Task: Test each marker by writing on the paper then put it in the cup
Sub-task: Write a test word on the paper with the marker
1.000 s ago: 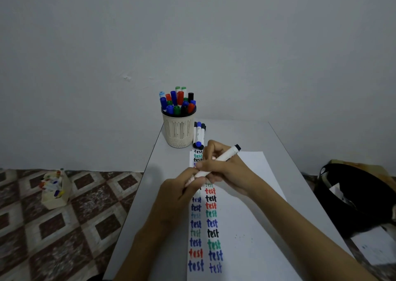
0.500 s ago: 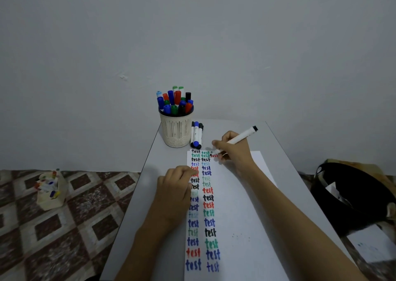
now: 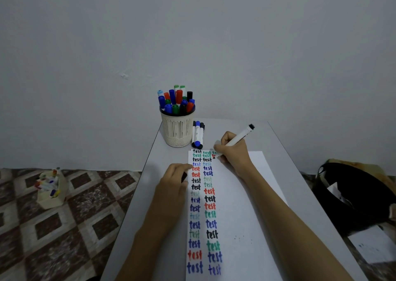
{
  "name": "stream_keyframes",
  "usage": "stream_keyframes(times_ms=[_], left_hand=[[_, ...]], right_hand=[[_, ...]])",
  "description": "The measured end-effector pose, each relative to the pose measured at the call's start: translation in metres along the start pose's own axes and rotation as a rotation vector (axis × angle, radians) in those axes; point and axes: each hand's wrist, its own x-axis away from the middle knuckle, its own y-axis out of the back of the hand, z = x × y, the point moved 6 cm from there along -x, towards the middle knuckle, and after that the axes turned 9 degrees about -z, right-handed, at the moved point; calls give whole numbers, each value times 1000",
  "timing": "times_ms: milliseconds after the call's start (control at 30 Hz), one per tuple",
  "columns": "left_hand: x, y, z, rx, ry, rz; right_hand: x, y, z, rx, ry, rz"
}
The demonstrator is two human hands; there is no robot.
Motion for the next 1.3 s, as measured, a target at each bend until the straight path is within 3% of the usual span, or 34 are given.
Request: stream_keyframes(times_ms=[333,467,633,833,1000,1300], left_hand=[[1,-5,4,-47,-58,28],[1,-5,4,-48,-70,18],[1,-4,3,-44,-73,12],[1,-6,5,-49,-52,30],[1,-6,5,-41,-52,34],[2,-6,5,-37,-52,37]], right_hand=[[-1,-3,3,174,124,-10],[-1,-1,0,75,68,20],[-1,-4,2,183,124,5],[-1,1,1,86,84,9],[-6,1,-2,193,167,-38],[-4,1,-1,151,131,-25]])
